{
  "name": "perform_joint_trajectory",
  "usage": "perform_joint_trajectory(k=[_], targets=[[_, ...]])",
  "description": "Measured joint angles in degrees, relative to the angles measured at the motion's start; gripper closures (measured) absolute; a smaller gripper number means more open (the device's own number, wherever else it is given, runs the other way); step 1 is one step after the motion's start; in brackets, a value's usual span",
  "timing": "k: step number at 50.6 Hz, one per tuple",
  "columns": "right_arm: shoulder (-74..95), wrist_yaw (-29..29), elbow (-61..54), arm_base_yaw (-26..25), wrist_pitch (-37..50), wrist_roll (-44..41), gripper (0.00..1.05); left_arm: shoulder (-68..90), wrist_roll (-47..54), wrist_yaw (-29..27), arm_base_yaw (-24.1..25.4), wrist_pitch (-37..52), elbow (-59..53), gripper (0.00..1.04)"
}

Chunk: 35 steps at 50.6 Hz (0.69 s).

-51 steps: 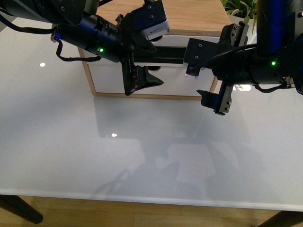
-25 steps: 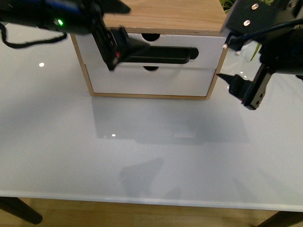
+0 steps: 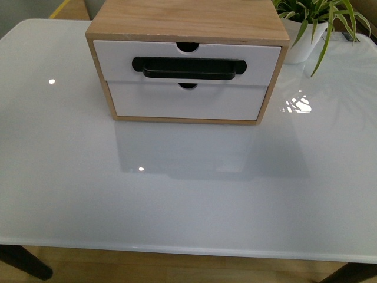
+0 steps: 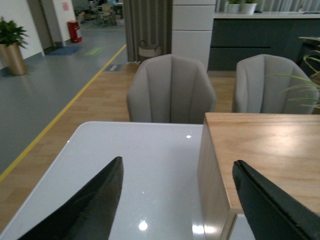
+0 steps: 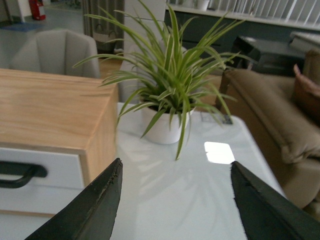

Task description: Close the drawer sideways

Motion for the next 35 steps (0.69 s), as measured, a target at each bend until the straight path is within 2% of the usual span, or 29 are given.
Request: perform_joint_trajectory(k=[8,15,20,24,35], targets=[[-7.28,-0.02,-8.09,0.04,-0.96,6.32,0.79,-7.48,-0.15,-0.74,-0.59,2.23,-12.26,0.79],[-13.11,-0.02,-11.65,0.04,-2.99,6.91,1.03,-13.31,-0.46,-0.87,-0.59,2.51,-17.88,1.03],[-18.49,0.00,-14.38,0.04,-5.95,7.15,1.03,-18.38,-0.33,-0.85,-0.59,1.84,-22.16,1.03],[-19.50,-0.02,-17.07,0.07,-3.56,7.19,1.03,-22.21,-0.33,-0.85,-0.59,0.48,-24.70,1.03],[-28.57,0.00,-19.47,0.04,-10.82,7.21,1.03,-29.55,-0.33,-0.81,-0.61,-2.38,-29.14,1.03]])
